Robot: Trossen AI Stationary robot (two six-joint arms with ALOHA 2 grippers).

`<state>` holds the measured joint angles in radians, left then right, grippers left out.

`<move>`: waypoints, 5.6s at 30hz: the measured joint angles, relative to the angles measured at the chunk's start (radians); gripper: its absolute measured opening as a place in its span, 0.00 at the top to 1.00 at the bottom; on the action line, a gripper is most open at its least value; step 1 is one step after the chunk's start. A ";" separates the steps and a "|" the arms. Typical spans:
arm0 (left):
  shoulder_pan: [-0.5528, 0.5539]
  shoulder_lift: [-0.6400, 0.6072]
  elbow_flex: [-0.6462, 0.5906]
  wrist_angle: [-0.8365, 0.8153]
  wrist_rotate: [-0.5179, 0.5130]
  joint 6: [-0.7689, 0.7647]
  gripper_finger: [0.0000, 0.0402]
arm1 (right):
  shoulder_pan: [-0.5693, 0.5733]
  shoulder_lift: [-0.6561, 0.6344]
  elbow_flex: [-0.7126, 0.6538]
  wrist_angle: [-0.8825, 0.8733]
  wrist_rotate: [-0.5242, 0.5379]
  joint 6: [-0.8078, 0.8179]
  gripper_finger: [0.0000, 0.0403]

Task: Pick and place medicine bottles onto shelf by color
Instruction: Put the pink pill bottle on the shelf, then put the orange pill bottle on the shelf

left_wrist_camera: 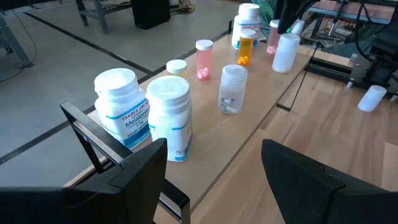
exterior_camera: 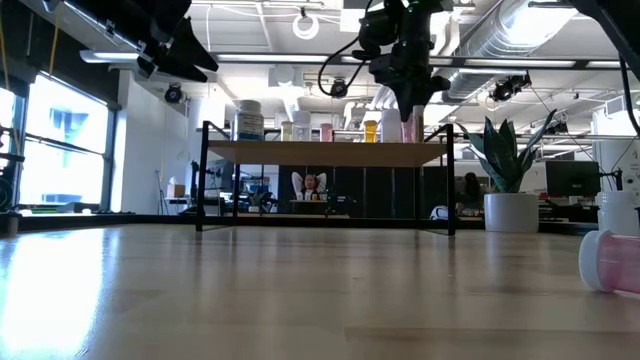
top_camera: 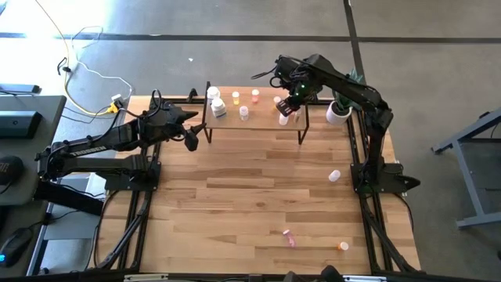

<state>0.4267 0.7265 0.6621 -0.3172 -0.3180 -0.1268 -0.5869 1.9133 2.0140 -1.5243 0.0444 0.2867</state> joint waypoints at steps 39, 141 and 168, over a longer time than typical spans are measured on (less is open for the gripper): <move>0.000 0.000 0.000 0.000 0.000 0.034 0.38 | 0.000 -0.010 0.019 0.013 0.025 -0.013 0.56; -0.123 0.000 0.000 -0.082 0.016 -0.159 0.38 | 1.578 -0.427 -1.099 0.807 -0.186 1.860 0.56; -0.123 0.000 0.000 -0.082 0.055 -0.213 0.38 | 1.528 -0.370 -1.020 0.749 -0.244 1.739 0.73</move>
<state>0.3038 0.7263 0.6621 -0.3993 -0.2632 -0.3397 0.9414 1.5433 0.9941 -0.7758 -0.1995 2.0260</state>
